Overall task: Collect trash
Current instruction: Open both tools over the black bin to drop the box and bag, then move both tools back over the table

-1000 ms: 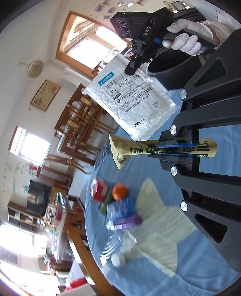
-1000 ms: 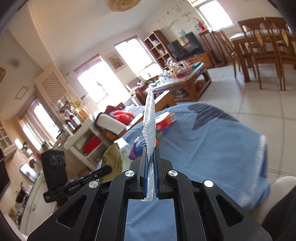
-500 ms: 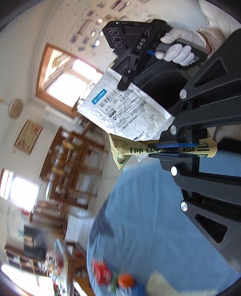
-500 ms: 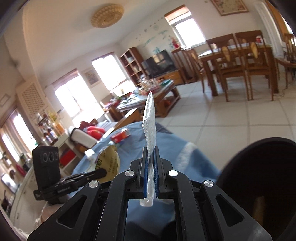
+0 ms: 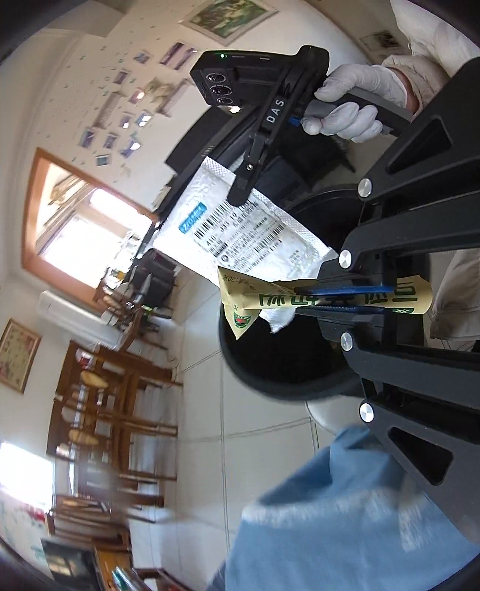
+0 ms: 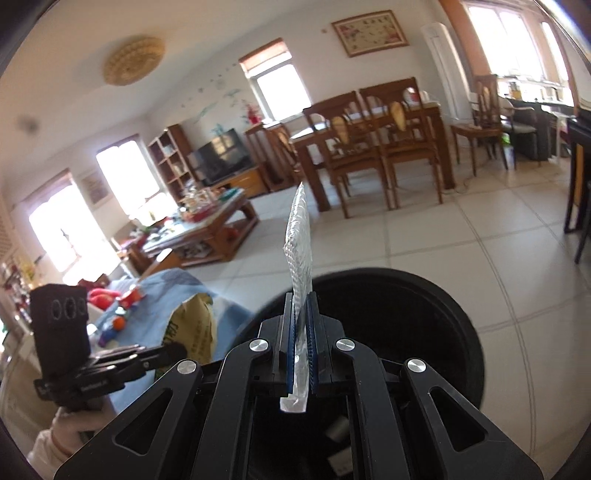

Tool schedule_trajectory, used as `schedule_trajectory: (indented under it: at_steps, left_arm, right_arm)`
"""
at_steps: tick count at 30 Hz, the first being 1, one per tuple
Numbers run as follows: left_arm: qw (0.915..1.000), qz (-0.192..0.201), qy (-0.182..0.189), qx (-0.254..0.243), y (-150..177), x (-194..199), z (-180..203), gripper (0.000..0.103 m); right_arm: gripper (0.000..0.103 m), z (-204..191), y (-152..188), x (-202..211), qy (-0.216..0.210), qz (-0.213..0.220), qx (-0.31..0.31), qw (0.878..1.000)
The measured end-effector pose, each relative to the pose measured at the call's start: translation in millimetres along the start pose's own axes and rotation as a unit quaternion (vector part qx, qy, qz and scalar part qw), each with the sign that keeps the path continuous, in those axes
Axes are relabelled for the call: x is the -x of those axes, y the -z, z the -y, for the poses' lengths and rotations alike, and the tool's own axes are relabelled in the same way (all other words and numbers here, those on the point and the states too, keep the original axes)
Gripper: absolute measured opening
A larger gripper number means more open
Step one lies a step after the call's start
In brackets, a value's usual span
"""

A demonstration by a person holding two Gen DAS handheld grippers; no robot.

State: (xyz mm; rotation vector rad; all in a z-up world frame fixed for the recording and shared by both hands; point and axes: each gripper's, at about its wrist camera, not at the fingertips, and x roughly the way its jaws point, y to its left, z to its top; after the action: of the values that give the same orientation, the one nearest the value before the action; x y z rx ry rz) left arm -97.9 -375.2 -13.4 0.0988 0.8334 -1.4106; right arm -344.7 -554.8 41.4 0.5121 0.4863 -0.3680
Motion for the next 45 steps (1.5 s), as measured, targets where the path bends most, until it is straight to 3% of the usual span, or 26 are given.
schedule_trajectory:
  at_steps: [3,9,10,12,14,15,16,17,18,19,22,24,27,32,38,41,45]
  left_arm:
    - [0.9997,-0.019,-0.002,-0.012,-1.3,-24.9,7.7,0.005]
    - [0.9983,-0.049,-0.014,-0.028,7.3,-42.7,10.7,0.007]
    - [0.998,-0.053,-0.018,-0.029,8.1,-44.6,11.5,0.008]
    - [0.9976,-0.059,-0.025,-0.027,9.7,-45.7,10.7,0.009]
    - [0.9971,-0.062,-0.032,-0.029,10.5,-43.4,10.7,0.011]
    - [0.997,-0.062,-0.036,-0.031,11.1,-42.3,11.3,0.024]
    - [0.9968,-0.059,-0.043,-0.033,11.5,-39.8,12.4,0.05]
    - [0.9969,-0.049,-0.051,-0.036,12.0,-33.8,13.3,0.066]
    - [0.9969,-0.038,-0.056,-0.04,12.4,-29.7,13.5,0.089]
    - [0.9969,-0.017,-0.06,-0.048,13.6,-21.0,15.6,0.094]
    - [0.9954,-0.001,-0.067,-0.069,16.0,-5.7,21.6,0.098]
    - [0.9945,-0.008,-0.069,-0.078,19.8,4.2,23.3,0.098]
    - [0.9957,-0.011,-0.065,-0.066,26.1,19.9,21.1,0.098]
    - [0.9955,0.027,-0.09,-0.004,32.1,62.8,-11.3,0.098]
    - [0.9872,0.078,-0.131,0.047,45.1,124.8,-51.7,0.098]
    - [0.9797,0.101,-0.159,0.068,53.7,151.5,-65.5,0.098]
    - [0.9638,0.144,-0.191,0.117,64.0,192.7,-91.8,0.098]
  right_arm:
    - [0.007,23.6,11.8,-7.8,0.018,-0.02,-0.003,1.0]
    - [0.009,31.1,26.7,-29.4,0.037,-0.048,0.014,0.998]
    - [0.014,26.4,28.5,-29.8,0.04,-0.05,0.018,0.998]
    - [0.048,21.1,31.3,-33.5,0.048,-0.047,0.025,0.997]
    - [0.056,19.1,33.2,-33.4,0.05,-0.037,0.034,0.997]
    - [0.056,16.6,33.0,-33.9,0.052,-0.037,0.041,0.997]
    - [0.056,13.3,32.6,-34.7,0.054,-0.035,0.047,0.997]
    - [0.059,10.8,31.8,-35.4,0.055,-0.033,0.052,0.997]
    - [0.065,9.7,32.0,-35.3,0.05,-0.03,0.053,0.997]
    - [0.067,8.1,30.5,-35.5,0.045,-0.027,0.053,0.997]
    - [0.075,-0.6,23.9,-38.3,0.036,-0.017,0.054,0.998]
    - [0.087,-17.2,23.2,-31.0,0.022,-0.006,0.048,0.999]
    - [0.098,-30.0,19.3,-26.9,0.001,0.01,0.027,1.0]
    - [0.098,-64.0,10.5,-42.9,-0.047,-0.011,0.013,0.999]
    - [0.098,-124.8,15.3,-74.6,-0.09,-0.046,0.04,0.994]
    - [0.098,-156.5,21.2,-88.2,-0.102,-0.054,0.062,0.991]
    - [0.098,-198.1,29.1,-107.4,-0.109,-0.065,0.093,0.988]
